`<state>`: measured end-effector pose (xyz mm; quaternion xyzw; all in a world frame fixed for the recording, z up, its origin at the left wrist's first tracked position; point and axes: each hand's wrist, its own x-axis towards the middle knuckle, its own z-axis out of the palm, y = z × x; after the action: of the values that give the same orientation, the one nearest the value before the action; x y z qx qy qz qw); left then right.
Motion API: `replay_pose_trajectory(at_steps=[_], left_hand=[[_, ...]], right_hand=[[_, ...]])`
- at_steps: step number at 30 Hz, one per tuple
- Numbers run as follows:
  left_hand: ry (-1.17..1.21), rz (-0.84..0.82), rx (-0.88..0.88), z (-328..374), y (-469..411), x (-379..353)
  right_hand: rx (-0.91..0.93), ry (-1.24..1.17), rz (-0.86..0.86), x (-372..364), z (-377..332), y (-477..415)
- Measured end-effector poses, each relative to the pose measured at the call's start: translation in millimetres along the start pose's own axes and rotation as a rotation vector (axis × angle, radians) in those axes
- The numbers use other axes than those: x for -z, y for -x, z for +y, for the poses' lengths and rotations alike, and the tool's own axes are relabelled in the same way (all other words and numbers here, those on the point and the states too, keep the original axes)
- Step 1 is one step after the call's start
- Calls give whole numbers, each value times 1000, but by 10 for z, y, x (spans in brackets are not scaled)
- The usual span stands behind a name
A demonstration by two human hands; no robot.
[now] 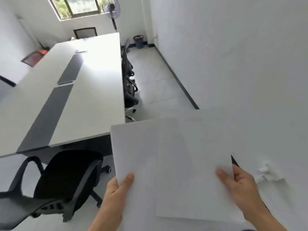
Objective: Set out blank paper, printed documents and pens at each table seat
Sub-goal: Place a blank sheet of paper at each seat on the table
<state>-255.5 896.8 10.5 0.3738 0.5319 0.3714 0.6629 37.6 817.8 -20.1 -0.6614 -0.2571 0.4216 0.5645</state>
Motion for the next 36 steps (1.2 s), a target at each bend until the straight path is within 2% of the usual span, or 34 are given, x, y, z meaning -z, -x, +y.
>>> replay_pose_trajectory(at_steps=[6, 10, 21, 32, 36], left_hand=[[169, 395, -48, 64, -113, 683], [222, 572, -50, 66, -278, 1238], [316, 753, -115, 682, -902, 2963], [446, 949, -123, 970, -1443, 3940], [442, 1015, -80, 1174, -1738, 4249]], right_hand=[[-3, 85, -234, -823, -233, -821], [-11, 146, -326, -1530, -232, -1184], [-64, 252, -446, -3693, -193, -1665], [-42, 448, -599, -5894, -102, -2538], [-102, 494, -596, -6757, 151, -2992]])
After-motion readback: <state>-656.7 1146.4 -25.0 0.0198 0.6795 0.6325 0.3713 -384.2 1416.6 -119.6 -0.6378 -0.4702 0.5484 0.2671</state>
